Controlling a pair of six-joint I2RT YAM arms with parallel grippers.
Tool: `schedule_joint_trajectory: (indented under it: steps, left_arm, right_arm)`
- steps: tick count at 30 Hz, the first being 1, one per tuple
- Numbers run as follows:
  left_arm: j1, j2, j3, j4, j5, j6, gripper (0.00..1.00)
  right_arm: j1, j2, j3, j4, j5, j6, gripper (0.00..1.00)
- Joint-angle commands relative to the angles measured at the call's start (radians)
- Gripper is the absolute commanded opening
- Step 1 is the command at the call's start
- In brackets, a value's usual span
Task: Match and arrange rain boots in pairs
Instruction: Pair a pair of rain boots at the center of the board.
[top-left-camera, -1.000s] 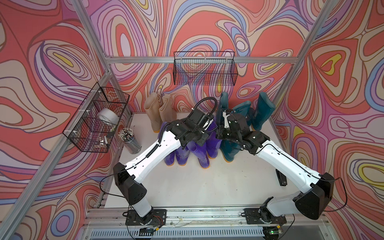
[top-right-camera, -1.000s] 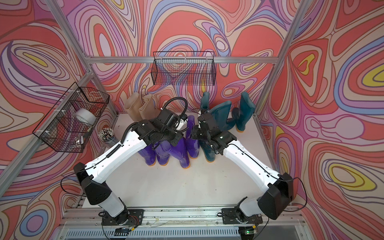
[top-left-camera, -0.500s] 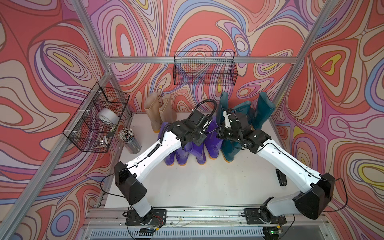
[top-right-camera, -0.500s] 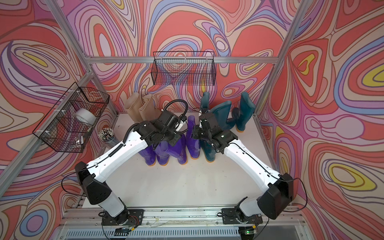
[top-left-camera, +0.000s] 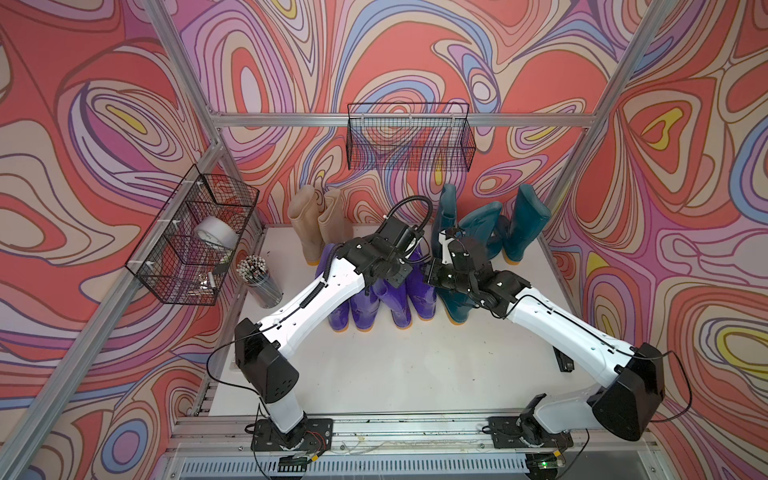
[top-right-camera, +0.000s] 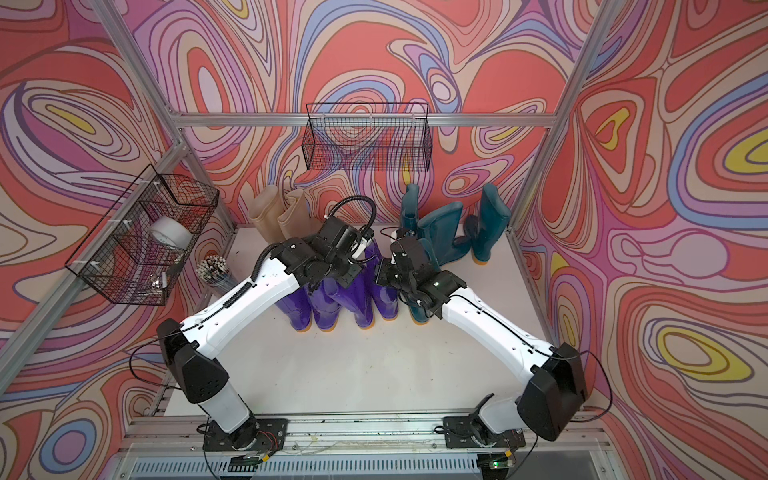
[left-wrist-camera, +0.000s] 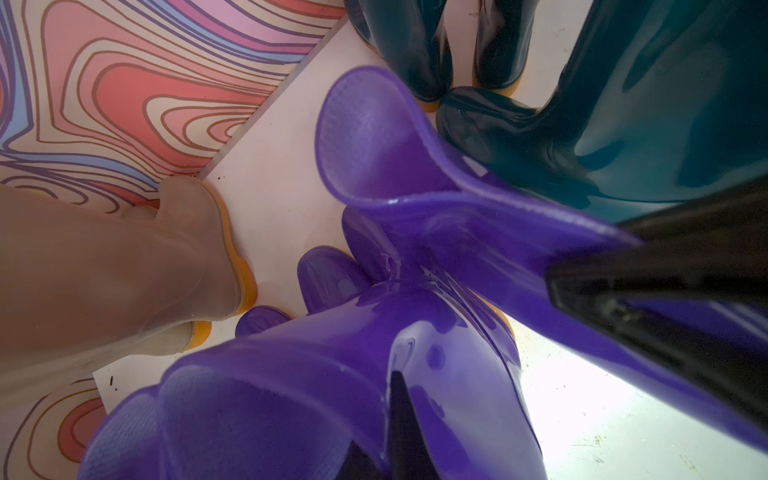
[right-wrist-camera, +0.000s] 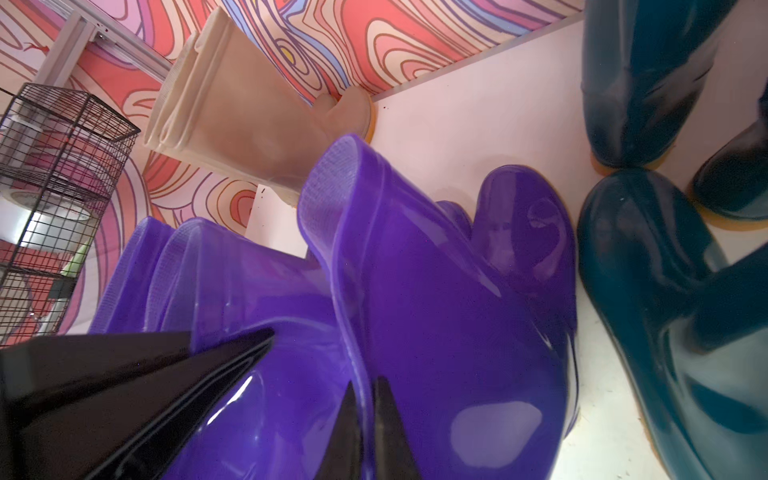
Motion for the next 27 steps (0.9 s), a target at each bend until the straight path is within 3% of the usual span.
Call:
schedule_joint_trajectory:
  steps: [1, 11, 23, 27]
  left_arm:
    - [0.006, -0.036, 0.054, 0.016, -0.017, 0.036, 0.00]
    - [0.010, -0.070, 0.024, 0.027, -0.043, 0.064, 0.11]
    - [0.011, -0.145, 0.030, 0.016, 0.044, -0.086, 0.66]
    - [0.011, -0.241, 0.016, 0.051, 0.098, -0.149, 0.75]
  right_arm:
    - [0.018, -0.033, 0.021, 0.112, -0.025, 0.043, 0.00]
    - [0.021, -0.041, -0.002, 0.159, -0.055, 0.117, 0.00]
    - [0.033, -0.083, -0.081, 0.132, 0.055, 0.195, 0.00]
    - [0.032, -0.119, -0.076, 0.151, 0.086, 0.249, 0.00]
